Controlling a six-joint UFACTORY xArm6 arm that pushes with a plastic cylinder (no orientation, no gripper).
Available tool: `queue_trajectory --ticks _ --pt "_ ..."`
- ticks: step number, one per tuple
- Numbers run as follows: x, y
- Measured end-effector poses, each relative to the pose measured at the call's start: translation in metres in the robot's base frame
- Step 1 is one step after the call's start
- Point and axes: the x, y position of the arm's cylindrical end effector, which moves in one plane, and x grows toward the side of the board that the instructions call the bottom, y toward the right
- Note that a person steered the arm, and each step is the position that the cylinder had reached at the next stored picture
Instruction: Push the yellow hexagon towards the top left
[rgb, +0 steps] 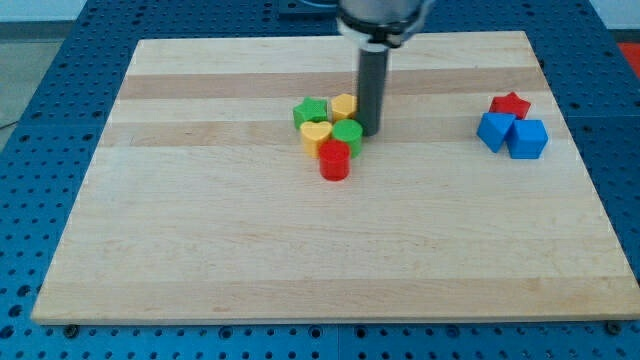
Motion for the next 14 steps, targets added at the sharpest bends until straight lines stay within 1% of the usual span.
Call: queue_trajectory --ticks 1,2,3,5,6,7,8,9,10,11,12,13,14 --pt "-0.018 -0.052" --pt "-0.041 -0.090" --pt "-0.034 -0.060" --pt "-0.038 0.049" --pt "-0.038 0.052" --pt "-0.024 0.080" --pt "-0.051 0.110" --pt "-0.087 0.071" --pt "-0.094 -0.017" --pt "-0.098 -0.022" --pt "-0.096 0.040" --pt "-0.072 0.035" --pt "-0.069 -0.037"
